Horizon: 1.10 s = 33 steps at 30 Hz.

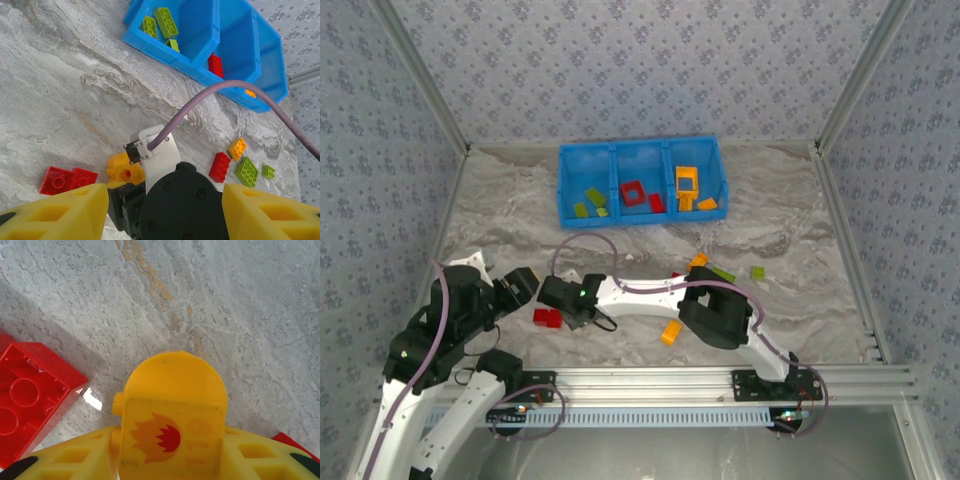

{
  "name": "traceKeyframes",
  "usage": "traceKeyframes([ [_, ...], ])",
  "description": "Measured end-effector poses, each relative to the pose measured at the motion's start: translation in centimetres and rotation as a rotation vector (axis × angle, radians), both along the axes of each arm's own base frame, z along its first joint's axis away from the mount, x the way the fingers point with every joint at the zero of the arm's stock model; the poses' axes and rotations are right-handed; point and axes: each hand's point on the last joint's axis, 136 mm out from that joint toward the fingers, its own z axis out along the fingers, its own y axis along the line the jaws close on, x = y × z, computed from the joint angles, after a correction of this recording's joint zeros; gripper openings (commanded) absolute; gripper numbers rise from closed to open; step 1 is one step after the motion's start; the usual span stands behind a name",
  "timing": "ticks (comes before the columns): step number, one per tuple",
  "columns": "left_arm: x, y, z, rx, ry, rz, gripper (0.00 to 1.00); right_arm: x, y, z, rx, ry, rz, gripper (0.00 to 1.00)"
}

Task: Sort the legos into containers by color

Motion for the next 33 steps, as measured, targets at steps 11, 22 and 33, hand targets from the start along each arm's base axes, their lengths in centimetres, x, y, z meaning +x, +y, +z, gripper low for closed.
traceKeyframes([
  [11,0.2,-0.9,-0.9,-0.013,0.03,-0.036,0.63,1.8,-1.4,2.7,0.024,-0.054,-0.033,0.36],
  [22,3.5,-8.4,-0.1,-0.115,0.035,-0.285,0.64,13.6,-14.7,16.0,0.188,-0.232,-0.349,0.36],
  [33,7.7,-20.7,-1.1,-0.025,0.003,-0.508,0.64,26.6,-30.1,12.6,0.015,-0.214,-0.71,0.35],
])
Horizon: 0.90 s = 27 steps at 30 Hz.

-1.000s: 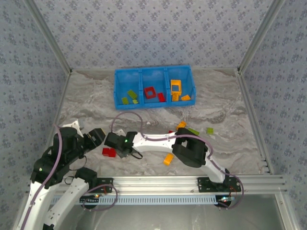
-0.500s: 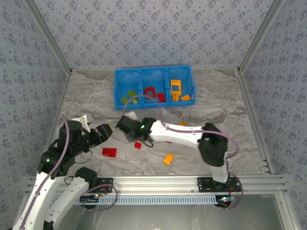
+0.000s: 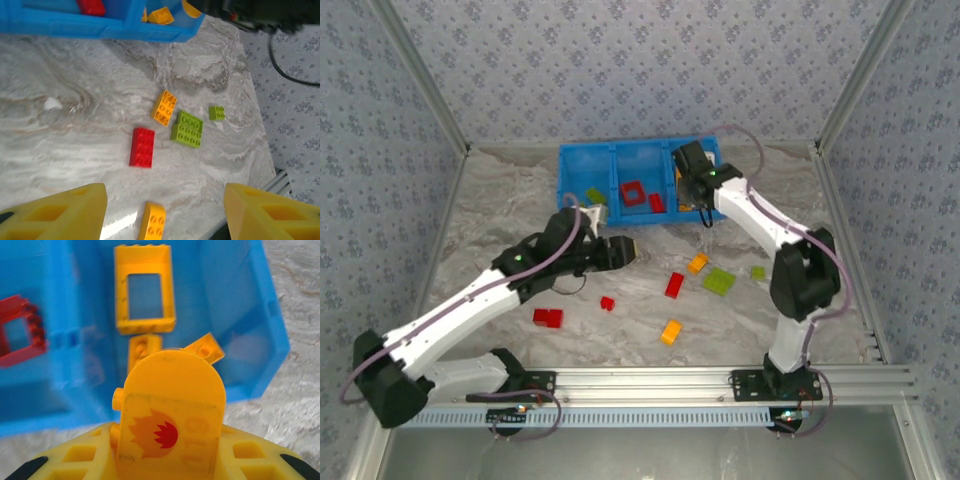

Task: Sort the legos into containers by color

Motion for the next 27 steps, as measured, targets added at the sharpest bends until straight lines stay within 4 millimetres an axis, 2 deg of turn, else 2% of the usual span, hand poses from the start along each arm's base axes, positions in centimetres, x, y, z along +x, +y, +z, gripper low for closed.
traceKeyframes([
  [3,1.3,-2.4,-0.2,0.012,-0.022,-0.02,0.64,2.7,-1.1,-1.7,-0.029,0.028,-0.037,0.35],
  [7,2.5,-4.9,0.5,0.005,-0.058,-0.047,0.64,5.5,-1.8,-2.7,-0.083,0.042,-0.075,0.36],
  [12,2.9,-5.5,1.3,-0.013,-0.089,-0.055,0.64,7.9,-1.7,-3.8,-0.137,0.045,-0.091,0.37],
  [16,3.0,-5.5,1.4,-0.014,-0.096,-0.052,0.64,8.5,-2.2,-5.4,-0.194,0.072,-0.104,0.41],
  [20,2.9,-5.6,1.5,-0.014,-0.099,-0.054,0.64,8.2,-2.9,-6.9,-0.238,0.116,-0.098,0.59],
  [24,2.7,-5.7,1.6,-0.012,-0.105,-0.061,0.64,8.1,-2.6,-6.7,-0.247,0.116,-0.079,0.69],
  [27,2.5,-5.8,1.6,-0.011,-0.106,-0.067,0.64,7.8,-1.7,-6.1,-0.246,0.105,-0.055,0.69],
])
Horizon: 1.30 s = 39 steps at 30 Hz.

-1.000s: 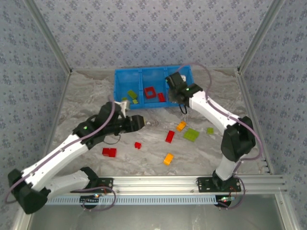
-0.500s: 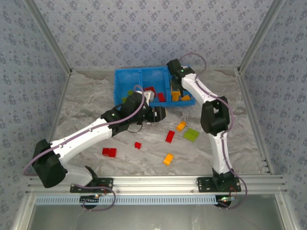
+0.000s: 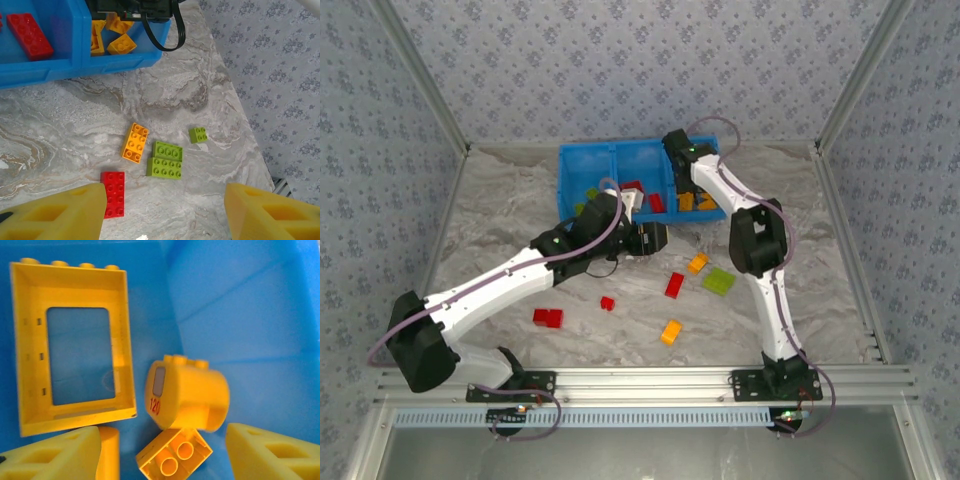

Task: Sort the legos into containers by color

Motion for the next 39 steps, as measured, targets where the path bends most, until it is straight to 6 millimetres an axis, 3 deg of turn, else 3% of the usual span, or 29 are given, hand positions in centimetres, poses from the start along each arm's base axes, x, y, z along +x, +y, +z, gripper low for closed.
traceKeyframes([
  [4,-0.1,-0.1,0.0,0.0,0.0,-0.004,0.64,-0.5,1.0,2.8,0.025,-0.044,0.024,0.61],
  [8,-0.6,-0.4,-0.4,0.012,0.01,-0.016,0.64,-2.7,1.0,8.3,0.083,-0.131,0.038,0.6],
  [12,-1.0,-1.6,-1.9,0.047,0.051,-0.031,0.64,-7.3,-0.5,14.9,0.171,-0.248,0.042,0.6],
  [15,-1.4,-3.7,-3.7,0.07,0.107,-0.042,0.63,-11.9,-2.1,18.3,0.246,-0.325,0.053,0.6],
  [18,-2.3,-6.7,-6.0,0.108,0.172,-0.068,0.63,-17.1,-3.5,18.9,0.306,-0.347,0.067,0.6],
  [22,-3.3,-11.2,-8.6,0.192,0.22,-0.132,0.69,-22.7,-4.9,17.6,0.37,-0.328,0.077,0.67],
  [25,-3.8,-14.2,-10.1,0.262,0.218,-0.188,0.8,-26.4,-6.3,16.7,0.416,-0.314,0.071,0.78],
  [27,-4.1,-15.4,-11.4,0.321,0.214,-0.215,0.92,-28.7,-7.5,16.9,0.438,-0.328,0.056,0.84],
  [29,-3.9,-15.8,-12.5,0.377,0.202,-0.226,0.97,-30.6,-8.6,17.5,0.464,-0.351,0.044,0.89],
  [32,-3.7,-15.9,-14.5,0.462,0.189,-0.227,0.98,-32.6,-8.1,19.1,0.562,-0.392,0.096,0.91],
  [39,-5.3,-15.6,-19.3,0.628,0.199,-0.255,0.98,-34.9,-7.5,21.9,0.679,-0.446,0.168,0.92],
])
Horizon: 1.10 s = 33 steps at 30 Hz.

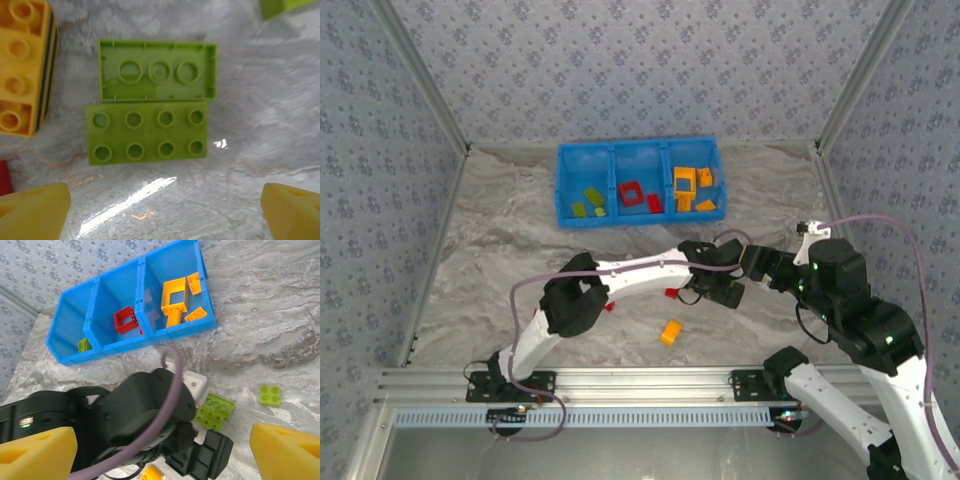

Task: Sort the legos into containers by color

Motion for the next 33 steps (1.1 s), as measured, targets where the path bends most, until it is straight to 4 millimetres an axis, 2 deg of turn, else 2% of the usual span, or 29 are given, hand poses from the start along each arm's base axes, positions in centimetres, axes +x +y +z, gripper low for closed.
traceKeyframes([
  [6,0.0,-0.3,-1.0,0.027,-0.022,-0.008,0.98,-1.2,-0.5,1.5,0.039,-0.047,0.001,0.92],
  [12,1.0,-0.9,-1.1,0.04,-0.067,-0.008,0.94,-1.5,-0.7,1.4,0.044,-0.042,-0.002,0.92],
  [17,1.7,-1.1,-2.3,0.071,-0.094,-0.018,0.84,-1.6,-0.5,1.5,0.05,-0.04,0.007,0.91],
  [22,2.2,-0.9,-2.6,0.093,-0.125,-0.021,0.64,-1.7,-0.5,1.5,0.057,-0.035,0.008,0.9],
  [27,2.2,-1.2,-2.4,0.086,-0.16,-0.032,0.59,-2.2,-0.7,1.6,0.062,-0.032,0.004,0.91],
  [31,1.3,0.2,-1.6,0.102,-0.172,-0.039,0.59,-2.3,-0.6,1.6,0.066,-0.03,0.015,0.91],
  [33,0.6,1.9,-0.1,0.101,-0.173,-0.032,0.58,-2.3,-0.2,1.5,0.062,-0.022,0.037,0.9],
])
